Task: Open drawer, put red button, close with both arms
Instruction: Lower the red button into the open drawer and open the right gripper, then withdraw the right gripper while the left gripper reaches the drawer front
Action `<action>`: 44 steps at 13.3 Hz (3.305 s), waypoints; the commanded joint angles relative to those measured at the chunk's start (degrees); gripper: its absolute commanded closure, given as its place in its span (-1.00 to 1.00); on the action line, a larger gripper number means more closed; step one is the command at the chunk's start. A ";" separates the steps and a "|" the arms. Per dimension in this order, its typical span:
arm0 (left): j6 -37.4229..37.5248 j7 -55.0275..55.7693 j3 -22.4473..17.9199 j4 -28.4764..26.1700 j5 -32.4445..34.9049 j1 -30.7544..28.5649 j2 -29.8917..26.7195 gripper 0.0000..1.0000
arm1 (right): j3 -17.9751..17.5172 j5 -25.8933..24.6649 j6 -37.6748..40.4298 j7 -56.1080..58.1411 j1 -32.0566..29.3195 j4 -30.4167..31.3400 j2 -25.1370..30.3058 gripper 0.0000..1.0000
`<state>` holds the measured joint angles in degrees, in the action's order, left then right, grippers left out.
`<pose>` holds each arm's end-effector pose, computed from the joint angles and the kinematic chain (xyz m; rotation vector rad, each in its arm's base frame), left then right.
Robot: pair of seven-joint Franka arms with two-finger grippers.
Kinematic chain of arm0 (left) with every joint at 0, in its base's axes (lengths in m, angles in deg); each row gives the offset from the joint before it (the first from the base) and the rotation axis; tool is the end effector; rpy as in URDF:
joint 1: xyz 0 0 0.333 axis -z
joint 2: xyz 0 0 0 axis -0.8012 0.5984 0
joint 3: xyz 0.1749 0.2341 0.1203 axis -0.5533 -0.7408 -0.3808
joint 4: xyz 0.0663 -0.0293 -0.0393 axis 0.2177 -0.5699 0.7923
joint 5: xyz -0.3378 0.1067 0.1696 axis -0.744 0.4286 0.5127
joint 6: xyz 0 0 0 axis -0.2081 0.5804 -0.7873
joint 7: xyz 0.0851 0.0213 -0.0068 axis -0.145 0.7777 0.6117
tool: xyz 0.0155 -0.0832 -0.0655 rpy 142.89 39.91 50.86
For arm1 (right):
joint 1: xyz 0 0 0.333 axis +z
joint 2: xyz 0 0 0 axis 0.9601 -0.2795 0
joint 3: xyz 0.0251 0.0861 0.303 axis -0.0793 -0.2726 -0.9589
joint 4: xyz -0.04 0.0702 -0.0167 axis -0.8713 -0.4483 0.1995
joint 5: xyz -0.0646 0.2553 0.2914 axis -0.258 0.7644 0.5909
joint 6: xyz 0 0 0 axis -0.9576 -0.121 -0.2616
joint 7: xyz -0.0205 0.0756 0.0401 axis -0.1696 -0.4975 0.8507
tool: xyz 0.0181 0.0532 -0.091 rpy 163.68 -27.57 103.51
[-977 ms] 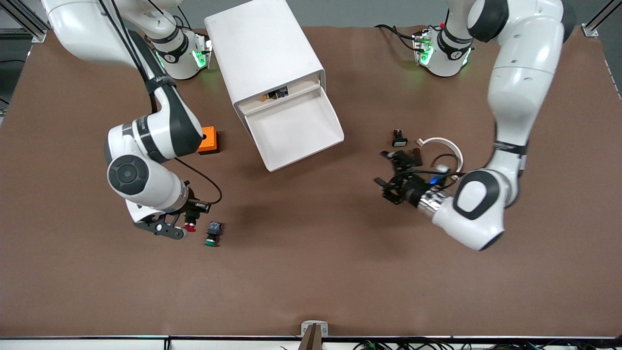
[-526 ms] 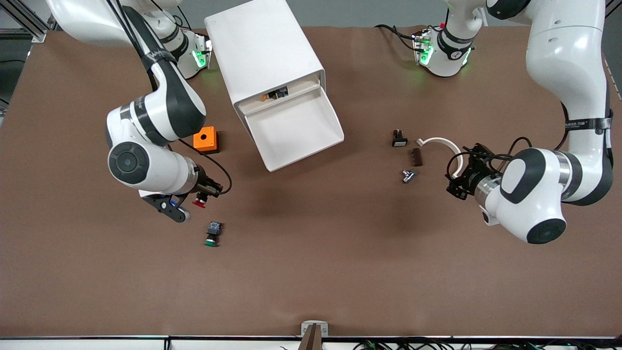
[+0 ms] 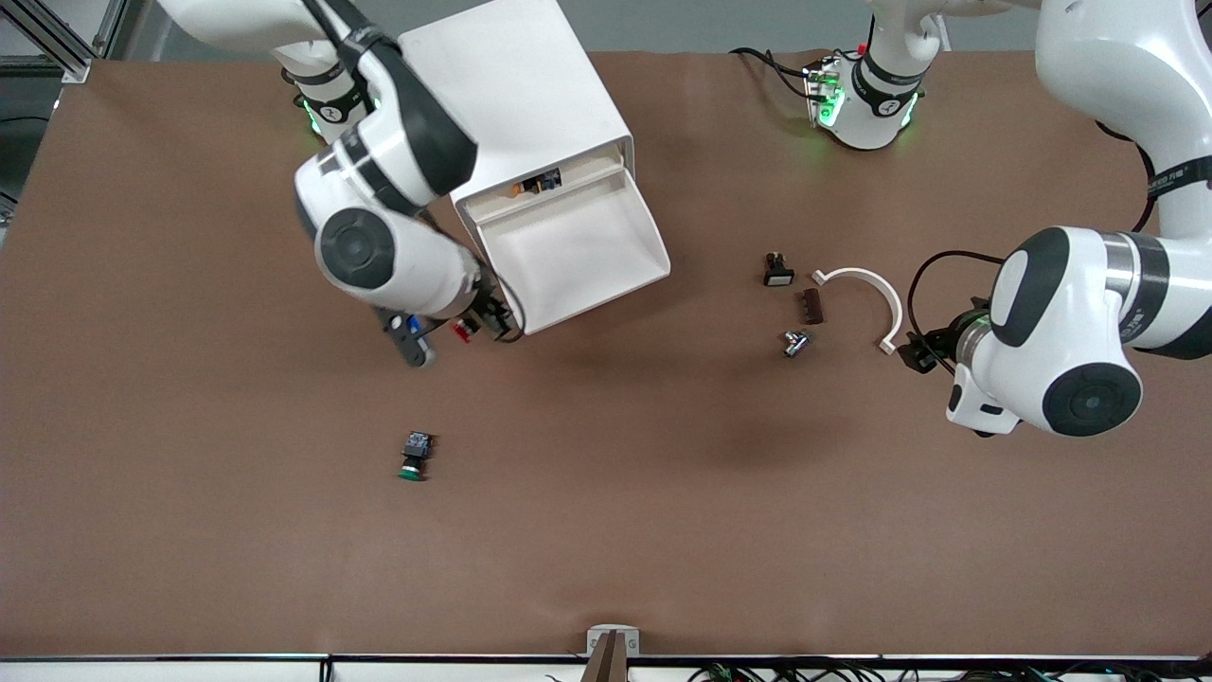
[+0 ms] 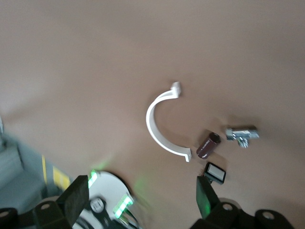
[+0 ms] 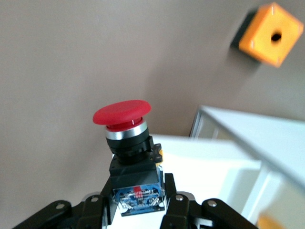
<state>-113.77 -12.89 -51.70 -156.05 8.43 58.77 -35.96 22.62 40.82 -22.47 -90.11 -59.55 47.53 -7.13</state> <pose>0.6407 -0.1101 0.4145 -2.7344 -0.5608 0.6565 0.5419 0.3710 0.4204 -2.7029 1.5201 0.4835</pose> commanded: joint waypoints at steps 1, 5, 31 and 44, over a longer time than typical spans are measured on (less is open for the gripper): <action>-2.80 -6.22 0.64 -0.39 1.93 0.89 -1.77 -0.99 | -4.22 0.86 -6.22 -7.90 0.02 8.27 5.06 0.89; -10.79 -10.43 3.62 -1.44 0.27 -0.95 -4.58 -0.99 | -6.26 0.77 -18.44 -16.78 2.82 16.29 5.95 0.89; -45.62 11.06 6.88 -13.24 -10.20 15.13 3.84 -0.99 | 7.33 -8.90 6.31 34.65 -6.75 -6.20 5.42 -1.00; -45.97 26.02 6.88 -12.96 -10.29 26.90 5.52 -0.99 | 26.52 -9.86 0.02 87.08 -9.03 6.34 20.17 -1.00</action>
<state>-160.12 11.41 -44.56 -169.43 -0.97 84.58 -30.73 49.46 31.71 -17.69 -4.42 -68.31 46.41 7.68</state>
